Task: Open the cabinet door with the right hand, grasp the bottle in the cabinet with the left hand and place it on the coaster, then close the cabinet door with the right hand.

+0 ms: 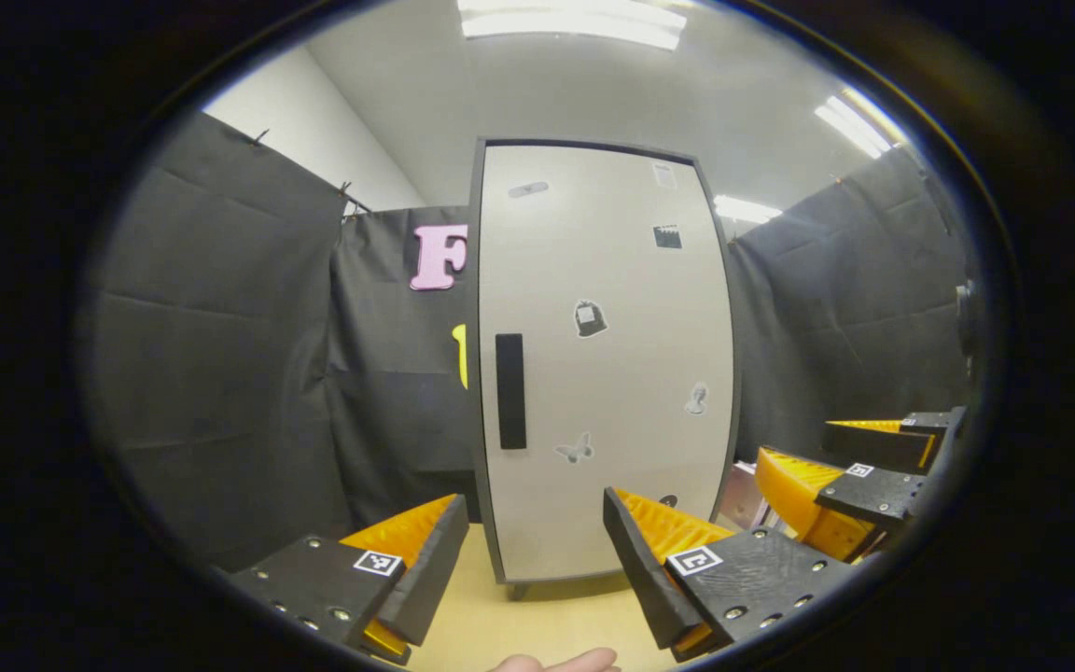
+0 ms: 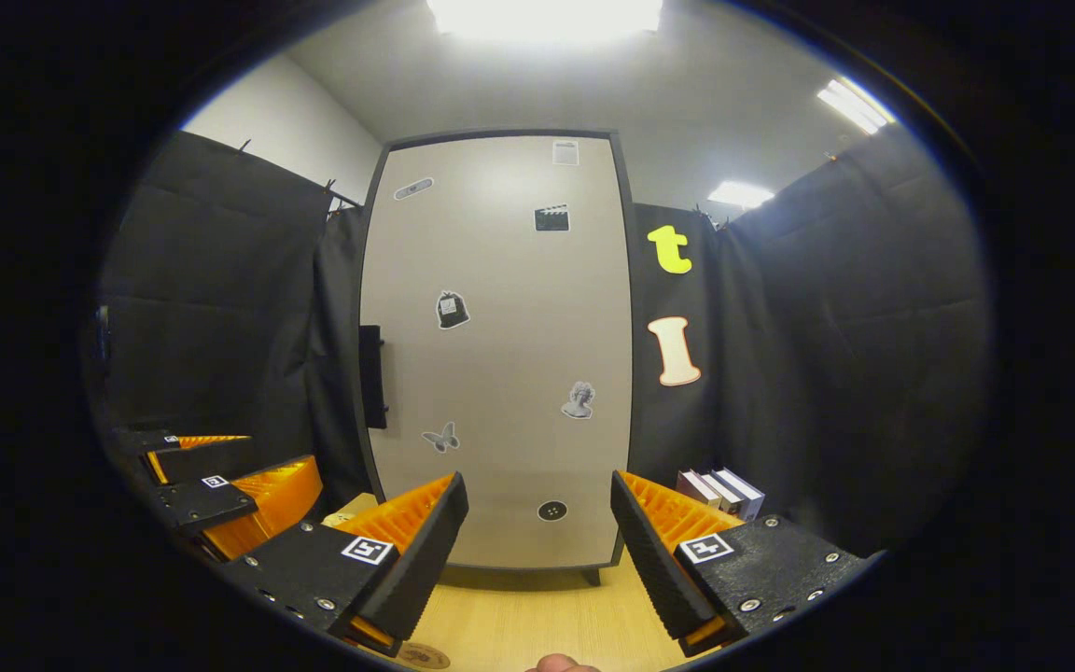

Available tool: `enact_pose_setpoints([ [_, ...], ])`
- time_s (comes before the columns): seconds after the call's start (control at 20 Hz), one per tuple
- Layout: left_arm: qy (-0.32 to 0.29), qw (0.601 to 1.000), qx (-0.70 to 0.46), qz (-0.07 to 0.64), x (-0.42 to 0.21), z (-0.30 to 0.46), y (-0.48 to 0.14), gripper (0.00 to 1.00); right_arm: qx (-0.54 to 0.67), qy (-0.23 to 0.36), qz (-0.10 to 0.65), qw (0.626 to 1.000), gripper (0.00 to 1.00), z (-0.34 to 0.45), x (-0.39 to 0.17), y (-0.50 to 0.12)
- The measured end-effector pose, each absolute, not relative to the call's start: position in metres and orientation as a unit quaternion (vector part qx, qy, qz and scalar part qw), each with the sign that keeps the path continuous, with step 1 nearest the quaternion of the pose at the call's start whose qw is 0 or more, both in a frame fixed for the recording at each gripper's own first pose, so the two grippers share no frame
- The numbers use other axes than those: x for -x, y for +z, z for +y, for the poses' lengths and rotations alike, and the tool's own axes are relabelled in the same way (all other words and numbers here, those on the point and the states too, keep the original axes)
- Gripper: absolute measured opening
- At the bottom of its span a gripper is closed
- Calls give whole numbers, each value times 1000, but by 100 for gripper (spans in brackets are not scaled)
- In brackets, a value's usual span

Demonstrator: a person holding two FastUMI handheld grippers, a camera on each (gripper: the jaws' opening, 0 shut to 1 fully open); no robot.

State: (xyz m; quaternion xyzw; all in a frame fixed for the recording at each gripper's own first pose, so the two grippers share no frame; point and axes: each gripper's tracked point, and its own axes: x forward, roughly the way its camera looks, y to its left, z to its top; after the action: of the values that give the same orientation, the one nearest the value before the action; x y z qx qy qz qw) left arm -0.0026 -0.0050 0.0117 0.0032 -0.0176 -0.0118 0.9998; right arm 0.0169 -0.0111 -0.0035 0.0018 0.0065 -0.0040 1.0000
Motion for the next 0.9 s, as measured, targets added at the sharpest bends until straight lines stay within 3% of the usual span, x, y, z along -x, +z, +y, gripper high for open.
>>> enact_pose_setpoints([
  [0.45,-6,1000,-7,-24,26,12,13,87,18,23,-15,999,95,11,-56,21],
  [0.9,36,999,-11,-12,68,80,-9,87,37,82,-43,995,95,86,-117,51],
])
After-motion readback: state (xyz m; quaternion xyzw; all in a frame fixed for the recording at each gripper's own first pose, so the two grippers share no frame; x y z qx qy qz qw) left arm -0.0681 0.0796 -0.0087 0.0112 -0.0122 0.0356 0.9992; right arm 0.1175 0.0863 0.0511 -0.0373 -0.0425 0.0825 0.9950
